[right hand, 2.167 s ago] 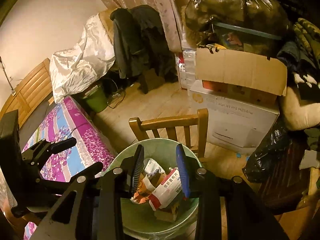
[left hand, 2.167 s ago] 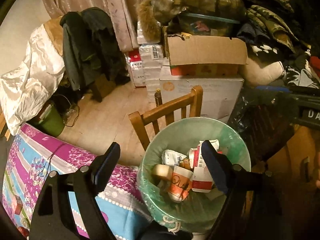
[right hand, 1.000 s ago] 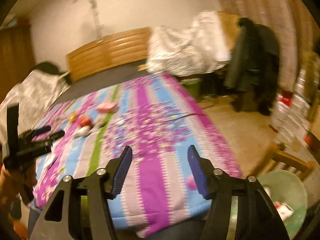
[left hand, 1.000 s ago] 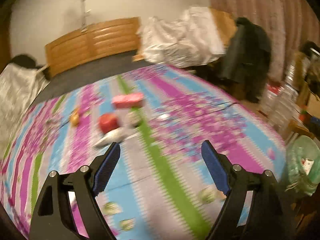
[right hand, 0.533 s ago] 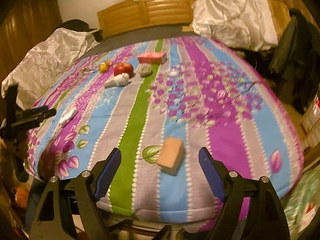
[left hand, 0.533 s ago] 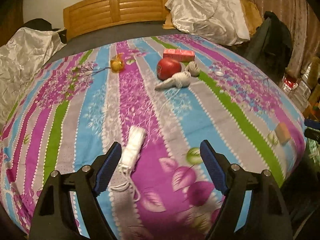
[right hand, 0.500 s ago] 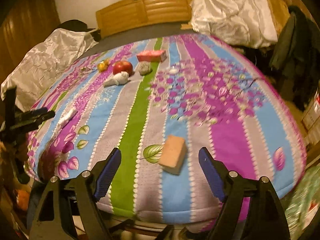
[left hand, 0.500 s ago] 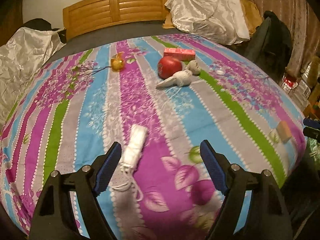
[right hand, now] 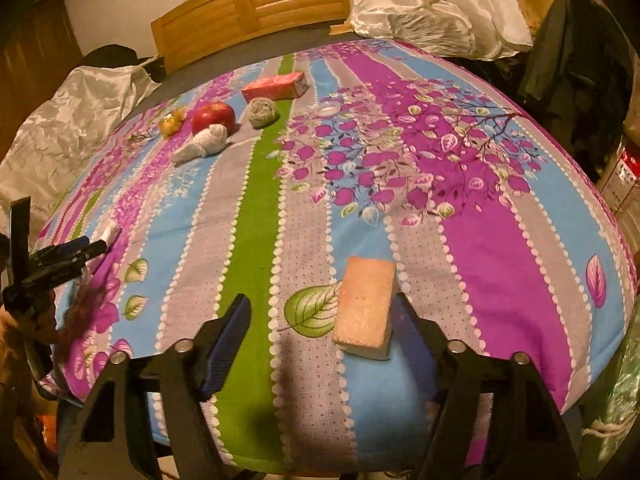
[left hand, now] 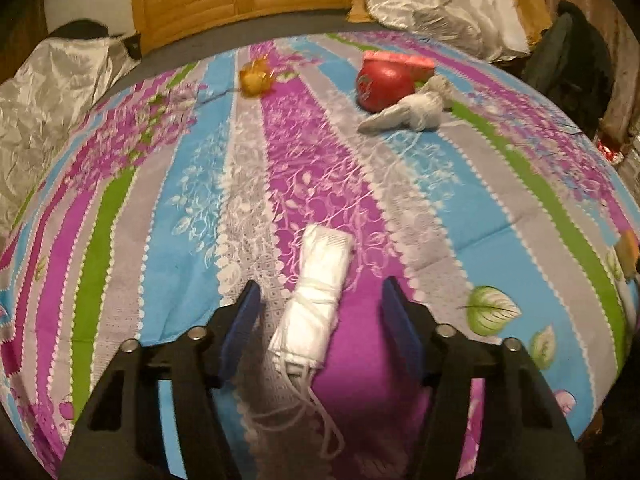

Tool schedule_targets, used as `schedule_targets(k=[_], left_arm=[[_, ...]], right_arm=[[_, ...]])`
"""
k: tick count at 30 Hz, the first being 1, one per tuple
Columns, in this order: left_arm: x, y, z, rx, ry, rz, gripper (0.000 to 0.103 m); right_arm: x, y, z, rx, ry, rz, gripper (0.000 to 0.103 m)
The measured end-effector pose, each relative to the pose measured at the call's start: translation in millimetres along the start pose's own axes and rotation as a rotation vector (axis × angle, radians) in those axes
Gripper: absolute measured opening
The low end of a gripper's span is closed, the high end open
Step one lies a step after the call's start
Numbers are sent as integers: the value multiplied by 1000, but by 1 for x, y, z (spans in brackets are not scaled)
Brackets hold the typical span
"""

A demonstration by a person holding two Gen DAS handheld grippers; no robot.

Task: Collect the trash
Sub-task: 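Grasp the white folded cloth with the left tool while the right tool grasps the pink sponge, then carry the white cloth and pink sponge over the green bin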

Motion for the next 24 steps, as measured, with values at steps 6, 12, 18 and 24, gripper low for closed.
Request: schedule_targets(k=[6,12,18,24], left_arm=[[-7,1,-15,17,42,-1,48],[-8,0,-19,36,40,-4,35],[-5,-3,-5,94,19,-2,25],[10,-33,33,75,-57,-5,25]], right_arm=[[-6,-12,-6,-39,12,-30,62],[-12,-25,-16,-30,46,-88,30],[-1,-19,8,-11,-31,-37,28],[18,-17,46,28,-118,10,27]])
Point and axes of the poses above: each gripper's, at about its wrist camera, not at the fingertips, and z roughly against the way its jaws point, y to its left, x to its top, the point moved 5 cm from there along -z, roughly the way its jaws point, and after that the axes turned 13 degrees about -x, right-handed, at the moved point
